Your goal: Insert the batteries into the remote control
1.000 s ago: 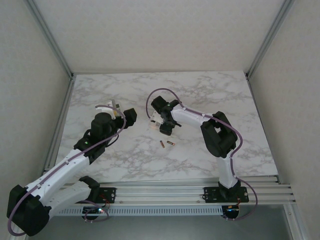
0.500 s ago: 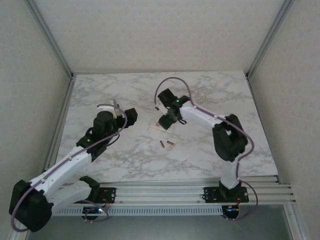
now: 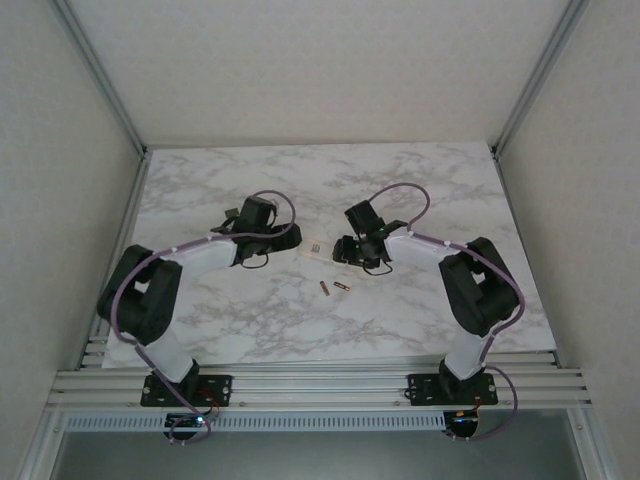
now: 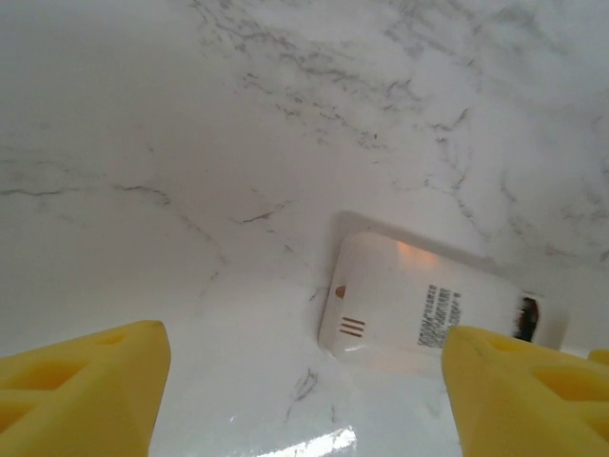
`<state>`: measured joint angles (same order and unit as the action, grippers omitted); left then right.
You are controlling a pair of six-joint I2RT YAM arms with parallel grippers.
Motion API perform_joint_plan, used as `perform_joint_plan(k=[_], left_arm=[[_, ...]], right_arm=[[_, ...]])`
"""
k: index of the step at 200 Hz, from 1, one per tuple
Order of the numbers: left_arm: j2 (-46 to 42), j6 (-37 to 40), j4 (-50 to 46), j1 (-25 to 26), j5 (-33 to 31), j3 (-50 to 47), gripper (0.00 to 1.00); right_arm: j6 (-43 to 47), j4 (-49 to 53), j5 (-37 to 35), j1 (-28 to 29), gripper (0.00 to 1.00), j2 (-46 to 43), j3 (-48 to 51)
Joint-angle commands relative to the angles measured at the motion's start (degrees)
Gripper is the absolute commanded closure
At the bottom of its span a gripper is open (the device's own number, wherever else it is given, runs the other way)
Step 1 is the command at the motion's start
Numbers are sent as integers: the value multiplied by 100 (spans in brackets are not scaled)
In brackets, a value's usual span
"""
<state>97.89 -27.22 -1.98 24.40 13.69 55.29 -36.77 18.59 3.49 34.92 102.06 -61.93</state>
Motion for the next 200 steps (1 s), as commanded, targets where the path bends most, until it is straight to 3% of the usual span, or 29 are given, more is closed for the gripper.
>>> perform_joint_plan(k=[1,50,138,177,200], left_arm=[[381,250,-382,151,-100,428,29],[1001,450,-584,358,-121,685,34],[1294,526,-633,440,-243,659,37],[1253,495,-571,442,-209,599,37],[1221,450,-515,442,-159,580,37]], right_arm=[[-206,-123,-232,13,48,119,-271],[-244,-67,-271,5,50,412,-483],[-427,392,-729,-10,55,863,-849],[-358,357,-447,-8,54,931,-1074],[-341,534,-397,-11,48,609,-1173]])
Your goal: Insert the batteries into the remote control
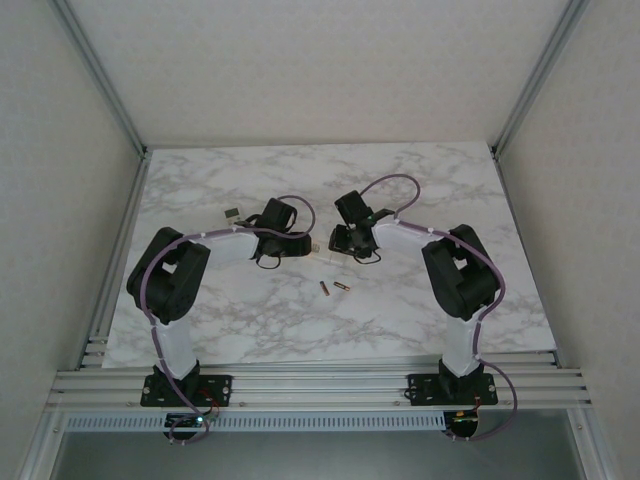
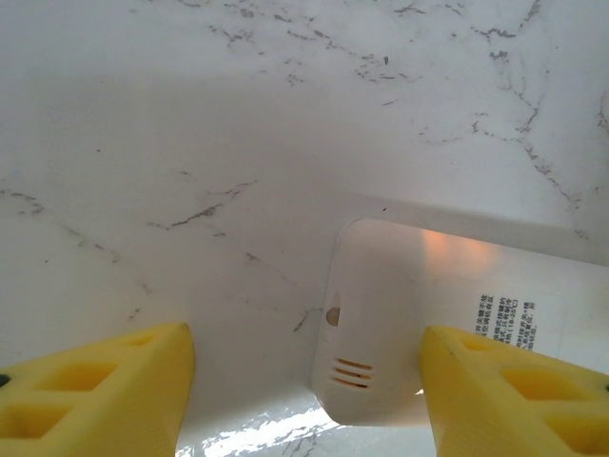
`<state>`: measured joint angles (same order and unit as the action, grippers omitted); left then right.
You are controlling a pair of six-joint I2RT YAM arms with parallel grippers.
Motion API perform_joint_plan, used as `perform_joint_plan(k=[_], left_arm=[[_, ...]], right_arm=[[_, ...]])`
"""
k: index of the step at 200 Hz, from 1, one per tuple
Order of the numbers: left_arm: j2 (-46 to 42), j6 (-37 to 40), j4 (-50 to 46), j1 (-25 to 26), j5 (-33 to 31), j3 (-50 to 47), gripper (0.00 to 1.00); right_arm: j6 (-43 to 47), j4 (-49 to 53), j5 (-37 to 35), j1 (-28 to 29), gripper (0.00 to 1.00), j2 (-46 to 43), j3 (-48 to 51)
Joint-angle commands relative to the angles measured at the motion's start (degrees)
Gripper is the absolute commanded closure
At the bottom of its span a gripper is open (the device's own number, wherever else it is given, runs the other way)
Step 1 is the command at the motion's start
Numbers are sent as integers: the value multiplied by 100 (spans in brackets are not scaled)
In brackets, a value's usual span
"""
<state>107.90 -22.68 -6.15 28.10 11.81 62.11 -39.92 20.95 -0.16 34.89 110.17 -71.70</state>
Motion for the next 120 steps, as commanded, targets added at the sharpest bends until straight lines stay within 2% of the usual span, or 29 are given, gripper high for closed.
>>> perform_joint_plan(k=[1,21,40,77,120], left_arm=[[217,-2,-97,69,30,-102,37],[188,-36,-29,90,118,-111,37],[166,-74,21,99,187,-128,38],[177,-139,116,106,316,-155,39],[168,-168,145,108,357,-176,41]], right_arm=[[-30,310,-38,-4,47,-222,-196],[-110,456,-190,-14,43,-610,-84],[-359,379,-210,-34,43,-885,268],[-783,-127,254,-53,57,-863,801],[-816,-592,705,-51,67,-491,852]])
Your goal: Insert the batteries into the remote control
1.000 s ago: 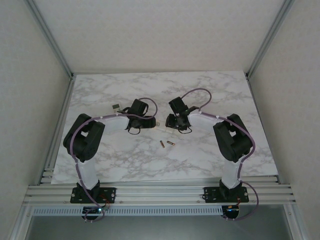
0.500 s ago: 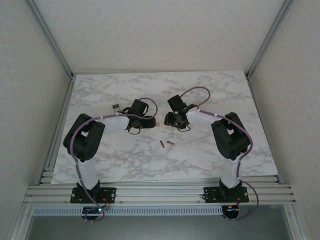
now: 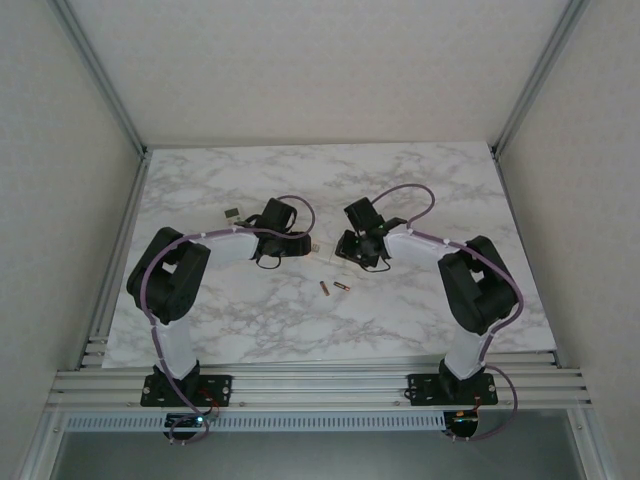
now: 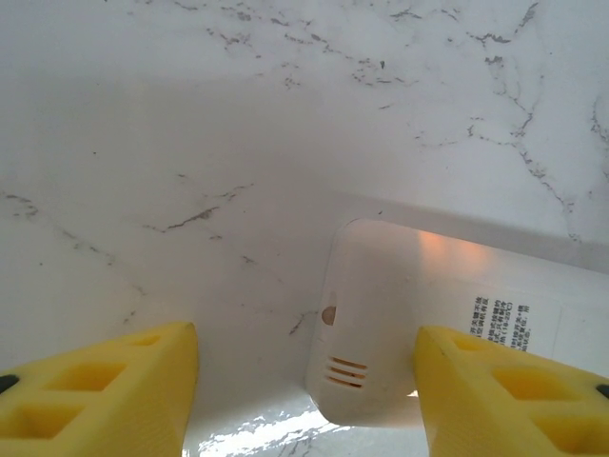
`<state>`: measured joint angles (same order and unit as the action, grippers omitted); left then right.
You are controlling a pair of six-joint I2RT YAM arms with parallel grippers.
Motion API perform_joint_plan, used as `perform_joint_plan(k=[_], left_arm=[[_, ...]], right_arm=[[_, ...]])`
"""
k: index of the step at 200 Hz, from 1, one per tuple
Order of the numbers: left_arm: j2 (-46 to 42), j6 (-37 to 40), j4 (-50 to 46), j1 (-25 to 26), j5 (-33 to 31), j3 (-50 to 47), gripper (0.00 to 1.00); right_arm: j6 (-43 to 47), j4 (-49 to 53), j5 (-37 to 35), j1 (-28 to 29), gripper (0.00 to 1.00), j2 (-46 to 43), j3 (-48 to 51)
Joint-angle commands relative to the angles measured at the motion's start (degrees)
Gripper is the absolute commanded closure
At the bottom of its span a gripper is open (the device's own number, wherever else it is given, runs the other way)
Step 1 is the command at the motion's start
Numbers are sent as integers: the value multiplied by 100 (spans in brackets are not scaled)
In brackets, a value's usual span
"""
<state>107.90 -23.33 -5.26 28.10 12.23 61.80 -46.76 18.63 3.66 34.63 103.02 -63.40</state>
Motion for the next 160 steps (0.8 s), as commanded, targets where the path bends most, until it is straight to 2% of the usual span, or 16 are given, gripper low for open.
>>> perform_joint_plan(k=[1,45,76,96,111,130,140,160], left_arm=[[169,-102,58,108,315,-144,41],[200,-122,121,117,463,-116,42],[309,-257,447,209,826,-82,43],[325,-374,549,264,762,-46,44],[83,-488,651,226,468,-193,43],[-478,-639,701,1,95,-511,34],[-883,-727,774,-168,40,-737,28],[-1725,-820,848,-471,-89,-1139,10]], right_arm=[[-131,-365,334,-21,68,234,12],[-174,-520,519,26,86,582,-130],[-561,-1082,935,221,89,906,-235],[-807,-1606,1221,300,87,948,-221],[-670,-1317,954,305,80,720,-225],[214,-531,27,314,71,137,-253],[917,-158,-345,338,60,-106,-380],[2774,120,-765,408,27,-247,-518]])
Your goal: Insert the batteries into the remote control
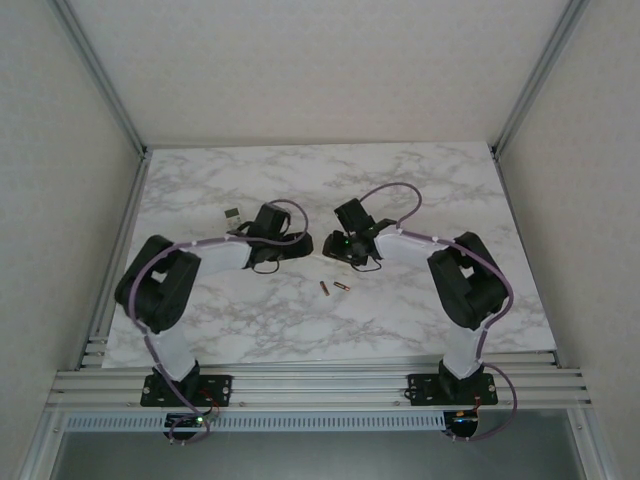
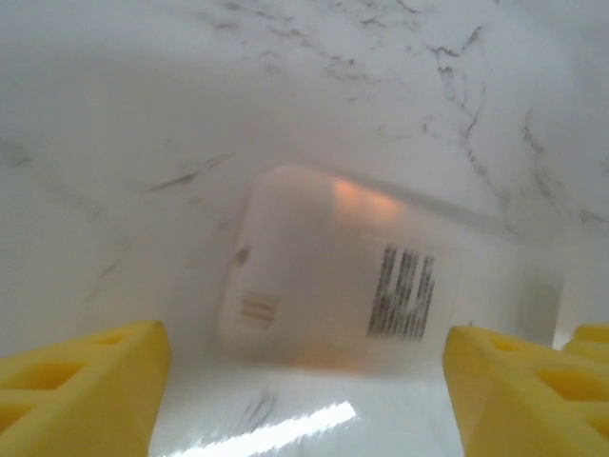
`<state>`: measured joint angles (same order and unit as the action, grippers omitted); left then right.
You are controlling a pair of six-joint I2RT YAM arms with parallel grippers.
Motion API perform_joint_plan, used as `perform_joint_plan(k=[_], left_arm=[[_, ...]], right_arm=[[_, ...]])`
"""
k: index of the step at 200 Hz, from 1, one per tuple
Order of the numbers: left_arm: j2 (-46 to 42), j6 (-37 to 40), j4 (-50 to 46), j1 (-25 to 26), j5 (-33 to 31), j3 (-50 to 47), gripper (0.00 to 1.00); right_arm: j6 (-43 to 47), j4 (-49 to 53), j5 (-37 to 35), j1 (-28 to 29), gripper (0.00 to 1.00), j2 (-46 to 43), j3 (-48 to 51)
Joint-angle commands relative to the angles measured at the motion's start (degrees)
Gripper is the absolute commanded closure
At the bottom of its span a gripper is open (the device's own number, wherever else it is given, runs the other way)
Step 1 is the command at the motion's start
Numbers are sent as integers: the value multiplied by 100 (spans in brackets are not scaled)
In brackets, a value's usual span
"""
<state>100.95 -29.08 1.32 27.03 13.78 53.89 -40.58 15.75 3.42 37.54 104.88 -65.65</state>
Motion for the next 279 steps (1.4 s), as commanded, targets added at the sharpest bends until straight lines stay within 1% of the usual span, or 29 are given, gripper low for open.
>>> perform_joint_plan(k=[1,5,18,37,57,75,86,116,130,140,148,165,184,192,207,216,241,261,279], left_arm=[[-1071,-246,183,-378,-258,-359,10],[-1220,-247,153,-414,-306,-403,7],[-1694,-252,14,-469,-504,-511,2],[-2281,-290,-164,-512,-730,-666,0],[-2722,-353,-248,-549,-755,-836,0],[-2919,-361,-368,-567,-691,-896,0],[-2975,-353,-450,-576,-660,-923,0],[-3043,-392,-563,-584,-551,-1023,1],[-3085,-455,-520,-584,-455,-1088,0],[-3090,-502,-470,-584,-354,-1130,0],[-3082,-564,-452,-584,-262,-1146,1],[-3016,-754,-369,-584,-12,-1204,0],[-2956,-942,-348,-584,171,-1231,1],[-2958,-1009,-318,-578,243,-1236,2],[-2941,-1178,-352,-593,407,-1169,3],[-2919,-1275,-330,-593,585,-1107,4],[-2817,-1519,-244,-600,985,-891,9],[-2612,-1631,-132,-593,1326,-687,20],[-2354,-1697,-92,-568,1563,-468,36]], right_arm=[[2250,419,-744,124,27,-429,-305],[2591,474,-729,127,21,-396,-352],[3578,701,-701,144,11,-209,-610],[4614,1198,-546,148,3,238,-1216],[5200,1888,-173,157,1,888,-2070],[5477,2466,141,153,1,1506,-2822],[5557,2640,279,157,1,1751,-3068],[5624,2871,85,188,5,2079,-3311],[5707,2930,44,233,8,2097,-3227],[5764,2927,-52,291,11,2119,-3134],[5814,2933,-205,342,15,2131,-3047],[5859,2995,-492,441,35,2202,-2965],[5716,2965,-503,474,55,2148,-2913],[5587,2912,-370,467,59,2016,-2889],[5142,2567,0,406,62,1599,-2705],[4675,2290,306,325,64,1256,-2517],[3367,1070,1339,160,63,258,-1628],[2627,210,1875,160,63,-340,-978],[2259,-172,2118,187,62,-592,-646]])
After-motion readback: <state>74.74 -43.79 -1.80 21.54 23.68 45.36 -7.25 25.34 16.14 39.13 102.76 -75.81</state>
